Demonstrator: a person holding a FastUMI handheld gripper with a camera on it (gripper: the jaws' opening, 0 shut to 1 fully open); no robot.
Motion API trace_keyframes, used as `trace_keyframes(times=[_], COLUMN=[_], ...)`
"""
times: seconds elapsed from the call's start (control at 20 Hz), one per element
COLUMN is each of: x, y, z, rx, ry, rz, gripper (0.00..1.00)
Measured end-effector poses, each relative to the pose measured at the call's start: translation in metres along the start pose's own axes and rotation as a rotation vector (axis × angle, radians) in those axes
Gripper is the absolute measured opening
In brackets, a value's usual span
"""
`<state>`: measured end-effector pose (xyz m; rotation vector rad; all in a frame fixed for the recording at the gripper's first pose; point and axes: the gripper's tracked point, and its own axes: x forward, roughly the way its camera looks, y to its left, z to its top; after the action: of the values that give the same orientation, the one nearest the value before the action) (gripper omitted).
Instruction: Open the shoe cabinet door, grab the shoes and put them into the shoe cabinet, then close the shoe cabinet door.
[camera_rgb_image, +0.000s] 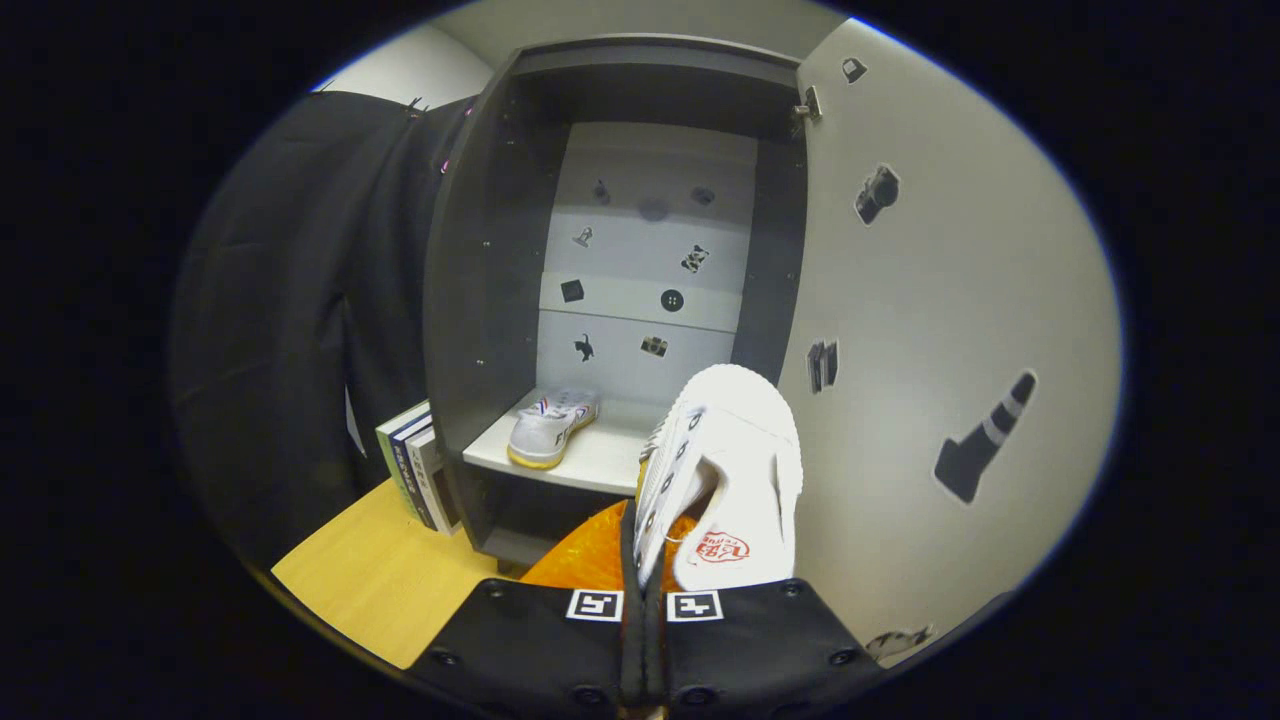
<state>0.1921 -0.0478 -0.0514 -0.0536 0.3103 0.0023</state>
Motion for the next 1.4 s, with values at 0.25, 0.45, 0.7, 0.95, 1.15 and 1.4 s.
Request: trace_keyframes(times=[0.25,0.45,0.7,0.95,1.15,1.4], x=[0.089,0.165,0.249,0.294,0.302,0.273], y=[-0.012,-0.008,-0.005,0.001,-0.006,0.004], z=[0.041,0.060,0.051,0.028,0.000,0.012], rx=[-0.017,-0.043,-0.078,-0.075,0.032,0.092], ry=[-0.014,0.012,0.092,0.185,0.298,0.248], rz=[-0.011,0.004,0.004,0.023,-0.001,0.035], gripper=[0.02,0.02,0.02,0.02,0.19,0.55])
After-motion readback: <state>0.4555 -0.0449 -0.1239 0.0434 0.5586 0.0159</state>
